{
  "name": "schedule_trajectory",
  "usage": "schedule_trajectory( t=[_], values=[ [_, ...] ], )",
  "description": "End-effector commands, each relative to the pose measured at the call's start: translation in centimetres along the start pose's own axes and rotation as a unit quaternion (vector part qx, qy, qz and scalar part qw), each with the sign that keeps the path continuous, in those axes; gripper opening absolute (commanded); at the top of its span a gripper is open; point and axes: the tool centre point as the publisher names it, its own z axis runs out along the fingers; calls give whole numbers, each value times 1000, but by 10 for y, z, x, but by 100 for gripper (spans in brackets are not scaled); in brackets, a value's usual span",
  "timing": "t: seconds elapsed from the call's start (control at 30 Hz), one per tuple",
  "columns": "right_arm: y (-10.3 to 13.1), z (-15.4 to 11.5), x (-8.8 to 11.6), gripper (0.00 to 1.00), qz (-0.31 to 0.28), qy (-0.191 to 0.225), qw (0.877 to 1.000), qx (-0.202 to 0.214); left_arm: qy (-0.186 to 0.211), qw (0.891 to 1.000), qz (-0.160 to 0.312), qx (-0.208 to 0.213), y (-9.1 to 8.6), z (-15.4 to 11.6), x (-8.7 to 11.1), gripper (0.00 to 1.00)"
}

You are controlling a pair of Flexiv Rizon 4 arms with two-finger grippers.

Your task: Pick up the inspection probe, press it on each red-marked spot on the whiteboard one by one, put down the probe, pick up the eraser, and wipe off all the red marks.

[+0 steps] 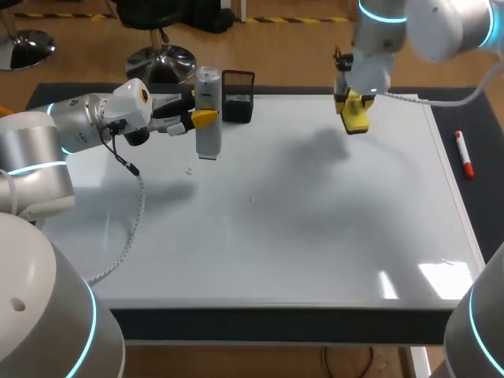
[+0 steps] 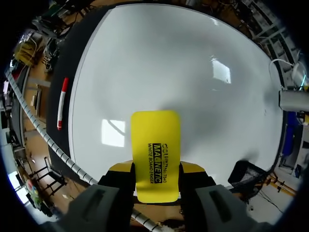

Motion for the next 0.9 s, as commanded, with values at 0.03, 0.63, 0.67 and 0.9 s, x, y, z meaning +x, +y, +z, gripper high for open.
schedule_trajectory(
  t=[0.03,0.63,0.67,0.9],
  values=[
    [-19,0,-10,0,1,5,1000,-27,0,1000,1,1,0,1,0,0],
    [-46,14,-59,0,16,10,999,-31,0,1000,1,1,0,1,0,0],
    [-46,16,-60,0,20,9,999,-31,0,1000,1,1,0,1,0,0],
    [-52,22,-71,0,36,6,999,-23,0,1000,1,1,0,1,0,0]
  ],
)
